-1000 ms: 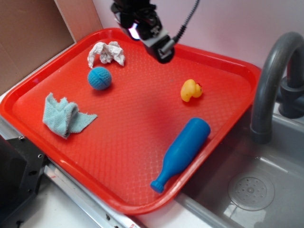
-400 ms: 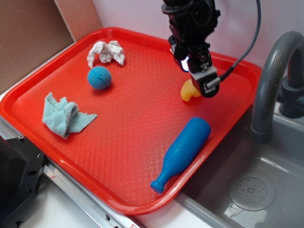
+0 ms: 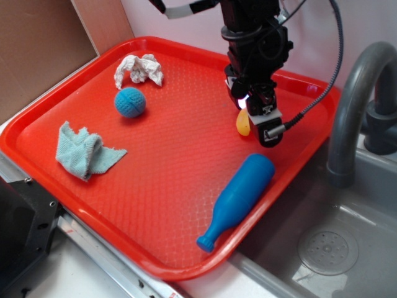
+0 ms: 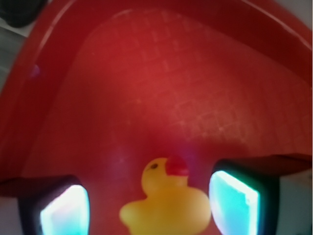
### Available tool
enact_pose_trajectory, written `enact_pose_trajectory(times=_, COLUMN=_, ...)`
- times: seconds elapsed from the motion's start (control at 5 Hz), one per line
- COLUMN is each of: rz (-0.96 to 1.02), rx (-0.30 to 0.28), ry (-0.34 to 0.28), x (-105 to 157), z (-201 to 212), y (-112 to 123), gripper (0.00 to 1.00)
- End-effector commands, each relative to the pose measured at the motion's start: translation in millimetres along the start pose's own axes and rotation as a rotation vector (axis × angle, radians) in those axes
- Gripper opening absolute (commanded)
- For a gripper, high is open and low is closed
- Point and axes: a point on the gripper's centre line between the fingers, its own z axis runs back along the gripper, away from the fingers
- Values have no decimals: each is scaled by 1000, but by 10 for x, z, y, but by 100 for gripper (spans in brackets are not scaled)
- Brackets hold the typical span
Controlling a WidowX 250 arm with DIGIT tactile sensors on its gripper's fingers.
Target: Grab the yellow duck.
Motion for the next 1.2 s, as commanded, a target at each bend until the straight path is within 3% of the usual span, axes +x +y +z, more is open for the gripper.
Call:
enact_pose_trajectory(times=0.0, rz=-17, rx=63, ry=12, x=92, z=20, y=-133, gripper=55)
enact_pose_trajectory(times=0.2, rz=13, rx=75, ry=1, x=86, z=59, y=-126, gripper=0)
enact_pose_trajectory(times=0.4, rz=38, rx=88, ry=-1, x=66, z=131, y=-99, gripper=0)
enact_pose_trajectory(times=0.6, rz=201, rx=78, ry=-30, x=-165, z=550, y=-5, gripper=0)
enact_pose_trajectory(times=0.8, rz=448, rx=62, ry=-72, x=-557, z=1046, y=100, gripper=0)
enact_pose_trajectory(times=1.0, rz=547, rx=77, ry=-79, x=-833, z=1385, y=111, gripper=0)
